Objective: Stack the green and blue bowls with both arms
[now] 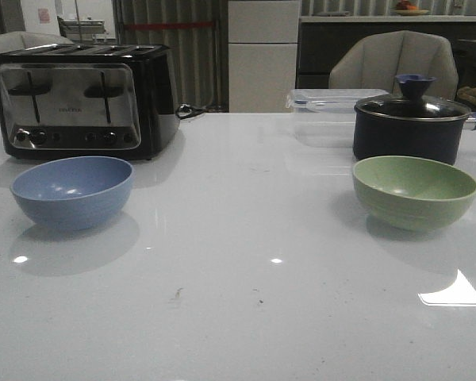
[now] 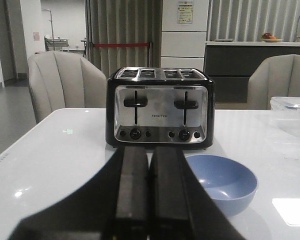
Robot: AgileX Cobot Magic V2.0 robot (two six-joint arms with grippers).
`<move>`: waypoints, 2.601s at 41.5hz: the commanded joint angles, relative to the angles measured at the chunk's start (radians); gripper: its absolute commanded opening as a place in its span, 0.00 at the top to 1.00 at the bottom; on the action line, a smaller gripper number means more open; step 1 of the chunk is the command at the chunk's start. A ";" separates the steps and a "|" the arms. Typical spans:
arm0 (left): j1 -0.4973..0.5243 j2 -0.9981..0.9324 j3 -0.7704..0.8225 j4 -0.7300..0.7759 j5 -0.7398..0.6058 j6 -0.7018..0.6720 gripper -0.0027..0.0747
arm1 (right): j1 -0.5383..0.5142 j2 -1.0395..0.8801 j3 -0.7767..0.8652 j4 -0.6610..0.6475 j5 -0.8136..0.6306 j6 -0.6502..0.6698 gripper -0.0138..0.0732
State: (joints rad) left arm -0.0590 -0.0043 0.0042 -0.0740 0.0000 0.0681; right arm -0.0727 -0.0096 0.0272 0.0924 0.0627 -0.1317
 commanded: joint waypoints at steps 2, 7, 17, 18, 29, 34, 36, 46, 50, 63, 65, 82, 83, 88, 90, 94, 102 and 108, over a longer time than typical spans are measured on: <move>0.000 -0.020 0.003 -0.007 -0.085 -0.009 0.85 | -0.004 -0.020 -0.003 -0.007 -0.084 -0.005 0.78; 0.000 -0.020 0.003 -0.007 -0.085 -0.009 0.85 | -0.004 -0.020 -0.003 -0.007 -0.084 -0.005 0.78; 0.000 -0.020 0.003 -0.007 -0.085 -0.009 0.85 | -0.004 -0.020 -0.003 -0.007 -0.084 -0.005 0.78; 0.000 -0.020 0.003 -0.007 -0.085 -0.009 0.85 | -0.004 -0.020 -0.003 -0.007 -0.084 -0.005 0.78; 0.000 -0.020 0.003 -0.007 -0.085 -0.009 0.85 | -0.004 -0.020 -0.003 -0.007 -0.089 -0.005 0.78; 0.000 -0.020 0.003 -0.007 -0.087 -0.009 0.85 | -0.004 -0.020 -0.003 -0.007 -0.091 -0.005 0.78; 0.000 -0.020 0.003 -0.007 -0.087 -0.009 0.85 | -0.004 -0.020 -0.003 -0.007 -0.100 -0.005 0.78; 0.000 -0.020 -0.042 -0.007 -0.109 -0.006 0.85 | -0.003 -0.020 -0.067 0.015 -0.090 -0.005 0.78; 0.000 -0.018 -0.104 -0.005 -0.077 0.003 0.85 | -0.003 -0.020 -0.164 0.027 -0.004 -0.005 0.78; 0.000 0.067 -0.430 -0.005 0.215 0.003 0.85 | -0.003 0.149 -0.523 0.026 0.215 -0.005 0.78; 0.000 0.096 -0.471 -0.005 0.247 0.003 0.85 | -0.003 0.192 -0.572 0.026 0.245 -0.005 0.78; 0.000 0.399 -0.655 -0.007 0.499 0.003 0.85 | -0.003 0.509 -0.710 0.026 0.448 -0.005 0.78; 0.000 0.414 -0.655 -0.007 0.513 0.003 0.85 | -0.003 0.526 -0.710 0.026 0.460 -0.005 0.78; 0.000 0.473 -0.655 -0.007 0.569 0.003 0.85 | -0.003 0.593 -0.710 0.026 0.535 -0.005 0.78; 0.000 0.498 -0.655 -0.007 0.571 0.003 0.85 | -0.003 0.619 -0.710 0.026 0.558 -0.005 0.78; 0.000 0.535 -0.655 -0.007 0.571 0.003 0.85 | -0.003 0.671 -0.710 0.026 0.578 -0.005 0.78; 0.000 0.602 -0.655 -0.007 0.571 0.003 0.83 | -0.003 0.771 -0.710 0.027 0.592 -0.005 0.74; 0.000 0.636 -0.655 -0.007 0.571 0.003 0.66 | -0.003 0.854 -0.710 0.027 0.577 -0.005 0.46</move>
State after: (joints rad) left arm -0.0590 0.6086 -0.6184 -0.0740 0.6388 0.0718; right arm -0.0727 0.8037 -0.6489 0.1127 0.7121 -0.1317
